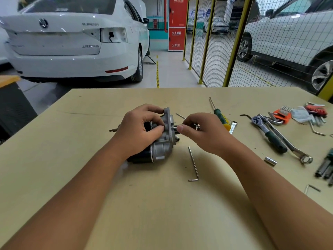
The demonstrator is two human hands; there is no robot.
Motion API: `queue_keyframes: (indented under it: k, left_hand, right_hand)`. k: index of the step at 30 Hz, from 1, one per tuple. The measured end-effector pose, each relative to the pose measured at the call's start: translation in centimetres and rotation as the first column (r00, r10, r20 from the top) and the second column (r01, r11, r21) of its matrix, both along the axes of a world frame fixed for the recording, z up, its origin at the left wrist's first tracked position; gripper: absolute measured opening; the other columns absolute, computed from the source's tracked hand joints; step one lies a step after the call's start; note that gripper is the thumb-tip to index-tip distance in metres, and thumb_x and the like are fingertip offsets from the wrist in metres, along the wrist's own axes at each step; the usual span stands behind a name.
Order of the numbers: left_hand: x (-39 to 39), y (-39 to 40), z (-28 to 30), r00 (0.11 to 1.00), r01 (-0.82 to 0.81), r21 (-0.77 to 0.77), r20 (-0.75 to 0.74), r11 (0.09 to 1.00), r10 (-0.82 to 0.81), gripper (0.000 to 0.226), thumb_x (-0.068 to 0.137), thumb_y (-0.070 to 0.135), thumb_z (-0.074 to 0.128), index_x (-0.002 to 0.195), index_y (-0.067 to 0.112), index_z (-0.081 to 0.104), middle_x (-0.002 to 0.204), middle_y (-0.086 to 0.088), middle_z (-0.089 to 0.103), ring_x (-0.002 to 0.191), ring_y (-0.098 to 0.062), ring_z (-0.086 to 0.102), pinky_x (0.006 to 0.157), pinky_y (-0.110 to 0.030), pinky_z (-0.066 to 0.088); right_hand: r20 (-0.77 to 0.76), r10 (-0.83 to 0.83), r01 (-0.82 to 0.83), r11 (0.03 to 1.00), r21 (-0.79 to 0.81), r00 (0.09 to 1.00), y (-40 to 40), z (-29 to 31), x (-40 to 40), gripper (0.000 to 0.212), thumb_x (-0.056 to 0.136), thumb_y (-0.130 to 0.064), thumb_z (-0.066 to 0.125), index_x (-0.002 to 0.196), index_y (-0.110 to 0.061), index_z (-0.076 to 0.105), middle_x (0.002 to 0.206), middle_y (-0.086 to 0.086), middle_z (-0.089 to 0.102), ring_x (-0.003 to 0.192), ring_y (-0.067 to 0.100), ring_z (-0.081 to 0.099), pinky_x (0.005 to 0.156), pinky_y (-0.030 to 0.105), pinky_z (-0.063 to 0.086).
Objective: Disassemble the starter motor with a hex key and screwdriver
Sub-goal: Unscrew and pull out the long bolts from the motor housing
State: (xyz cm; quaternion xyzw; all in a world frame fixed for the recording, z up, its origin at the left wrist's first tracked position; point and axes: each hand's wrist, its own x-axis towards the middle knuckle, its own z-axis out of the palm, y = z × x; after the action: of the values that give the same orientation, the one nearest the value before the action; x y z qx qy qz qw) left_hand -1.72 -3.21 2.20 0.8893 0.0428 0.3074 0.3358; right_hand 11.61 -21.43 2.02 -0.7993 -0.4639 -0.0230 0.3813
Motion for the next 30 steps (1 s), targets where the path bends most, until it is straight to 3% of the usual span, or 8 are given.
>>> queue_keyframes:
  k: [8, 12, 15, 17, 19, 22, 24, 30]
  left_hand:
    - [0.0, 0.0, -0.1, 1.0, -0.003, -0.016, 0.003, 1.0, 0.003, 0.018, 0.084, 0.003, 0.079, 0.079, 0.02, 0.078, 0.117, 0.008, 0.07, 0.111, -0.009, 0.066, 0.099, -0.039, 0.053]
    - [0.0, 0.2, 0.0, 1.0, 0.002, 0.003, -0.006, 1.0, -0.002, 0.021, 0.085, 0.007, 0.08, 0.08, 0.027, 0.076, 0.116, 0.011, 0.07, 0.108, -0.004, 0.065, 0.099, -0.032, 0.052]
    - [-0.1, 0.2, -0.2, 1.0, 0.015, 0.027, -0.008, 1.0, -0.015, 0.02, 0.085, 0.009, 0.08, 0.083, 0.028, 0.075, 0.115, 0.011, 0.07, 0.108, -0.003, 0.065, 0.099, -0.03, 0.05]
    - [-0.3, 0.2, 0.1, 0.998, 0.055, 0.047, -0.02, 0.997, -0.054, 0.012, 0.082, 0.019, 0.082, 0.088, 0.026, 0.075, 0.118, 0.011, 0.068, 0.111, -0.004, 0.064, 0.101, -0.033, 0.049]
    - [-0.8, 0.5, 0.7, 0.986, 0.109, 0.081, -0.138, 0.991, -0.098, 0.033, 0.069, 0.043, 0.081, 0.099, 0.034, 0.069, 0.125, 0.02, 0.061, 0.118, -0.006, 0.059, 0.105, -0.039, 0.046]
    - [-1.7, 1.5, 1.2, 0.9, 0.179, 0.252, -0.433, 0.951, -0.055, 0.094, 0.04, 0.074, 0.081, 0.123, 0.052, 0.043, 0.141, 0.038, 0.036, 0.131, -0.004, 0.042, 0.113, -0.042, 0.033]
    - [-2.0, 1.8, 1.0, 0.853, 0.189, 0.362, -0.52, 0.913, 0.03, 0.119, 0.027, 0.081, 0.08, 0.131, 0.059, 0.027, 0.15, 0.031, 0.023, 0.138, -0.006, 0.031, 0.113, -0.041, 0.026]
    - [-1.8, 1.4, 0.7, 0.908, 0.148, 0.43, -0.416, 0.891, 0.05, 0.106, 0.04, 0.065, 0.075, 0.135, 0.052, 0.029, 0.129, 0.017, 0.041, 0.118, -0.015, 0.05, 0.1, -0.049, 0.044]
  right_hand:
    - [-0.047, 0.019, -0.017, 0.999, 0.037, 0.999, 0.2, -0.2, 0.0, 0.011, 0.09, -0.026, 0.075, 0.084, -0.022, 0.067, 0.077, -0.007, 0.062, 0.072, 0.008, 0.053, 0.067, 0.029, 0.044]
    - [-0.004, 0.025, -0.024, 0.999, 0.021, 1.0, -0.1, 0.1, 0.6, 0.013, 0.089, -0.024, 0.076, 0.082, -0.025, 0.065, 0.078, -0.009, 0.062, 0.075, 0.009, 0.055, 0.068, 0.026, 0.046]
    - [0.008, -0.026, 0.026, 0.999, 0.039, 1.0, -0.9, 0.1, 1.8, 0.012, 0.09, -0.024, 0.074, 0.082, -0.026, 0.065, 0.076, -0.01, 0.062, 0.073, 0.003, 0.054, 0.062, 0.014, 0.038]
    - [-0.006, -0.081, 0.081, 0.996, 0.021, 0.997, -1.6, 0.1, 2.9, 0.01, 0.092, -0.026, 0.072, 0.085, -0.024, 0.066, 0.077, -0.01, 0.063, 0.073, 0.004, 0.055, 0.061, 0.016, 0.039]
    - [0.001, -0.157, 0.157, 0.986, -0.054, 0.988, -2.1, 0.0, 3.9, 0.011, 0.094, -0.029, 0.07, 0.086, -0.022, 0.065, 0.077, -0.008, 0.061, 0.072, 0.005, 0.053, 0.06, 0.023, 0.038]
    - [0.02, -0.249, 0.246, 0.941, -0.231, 0.968, -2.4, -0.3, 4.7, 0.017, 0.094, -0.034, 0.069, 0.085, -0.02, 0.066, 0.078, -0.003, 0.06, 0.073, 0.012, 0.053, 0.058, 0.026, 0.036]
    - [-0.004, -0.255, 0.238, 0.911, -0.338, 0.967, -2.4, -0.6, 4.7, 0.018, 0.093, -0.036, 0.07, 0.085, -0.021, 0.067, 0.08, 0.0, 0.063, 0.073, 0.013, 0.054, 0.058, 0.026, 0.039]
    - [0.008, -0.216, 0.195, 0.862, -0.467, 0.976, -2.3, -0.6, 3.8, 0.022, 0.09, -0.039, 0.074, 0.093, -0.017, 0.073, 0.087, 0.0, 0.068, 0.083, 0.014, 0.06, 0.071, 0.031, 0.052]
